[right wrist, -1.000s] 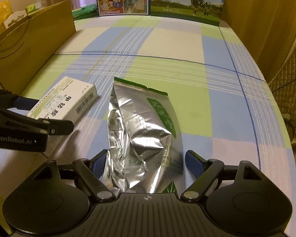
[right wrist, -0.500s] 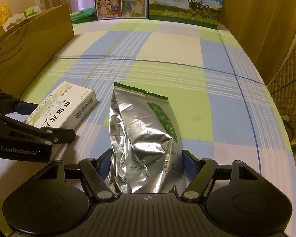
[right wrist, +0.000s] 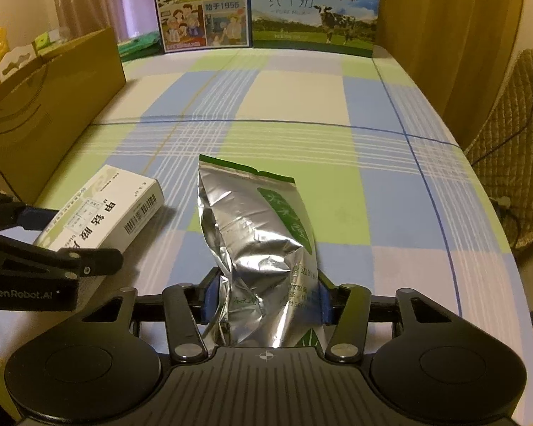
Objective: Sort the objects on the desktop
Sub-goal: 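Lift the medicine box and foil bag and carry them over the cardboard box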
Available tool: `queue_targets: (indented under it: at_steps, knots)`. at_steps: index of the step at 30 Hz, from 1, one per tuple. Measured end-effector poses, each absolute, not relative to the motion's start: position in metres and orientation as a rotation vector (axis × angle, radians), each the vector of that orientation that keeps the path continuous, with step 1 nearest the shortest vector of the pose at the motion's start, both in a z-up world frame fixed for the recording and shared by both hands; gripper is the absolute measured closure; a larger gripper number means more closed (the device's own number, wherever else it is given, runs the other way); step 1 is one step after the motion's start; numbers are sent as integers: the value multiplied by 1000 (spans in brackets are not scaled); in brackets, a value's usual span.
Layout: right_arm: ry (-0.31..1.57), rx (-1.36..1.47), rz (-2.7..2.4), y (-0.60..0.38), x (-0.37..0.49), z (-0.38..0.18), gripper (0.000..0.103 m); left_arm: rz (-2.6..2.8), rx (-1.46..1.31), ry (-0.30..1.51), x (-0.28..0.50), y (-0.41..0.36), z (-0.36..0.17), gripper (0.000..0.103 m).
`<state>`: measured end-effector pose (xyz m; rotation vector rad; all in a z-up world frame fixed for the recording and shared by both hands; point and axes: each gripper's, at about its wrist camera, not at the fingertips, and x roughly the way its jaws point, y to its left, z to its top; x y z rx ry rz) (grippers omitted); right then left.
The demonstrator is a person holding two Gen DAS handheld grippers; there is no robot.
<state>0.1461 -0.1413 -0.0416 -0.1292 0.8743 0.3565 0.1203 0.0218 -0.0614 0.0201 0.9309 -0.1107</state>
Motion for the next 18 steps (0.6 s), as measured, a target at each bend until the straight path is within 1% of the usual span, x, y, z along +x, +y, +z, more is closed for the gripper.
queue_targets:
  at_steps: [18]
  knots:
    - [819, -124, 359, -139, 116, -7, 54, -103, 13, 892, 87, 24, -32, 36]
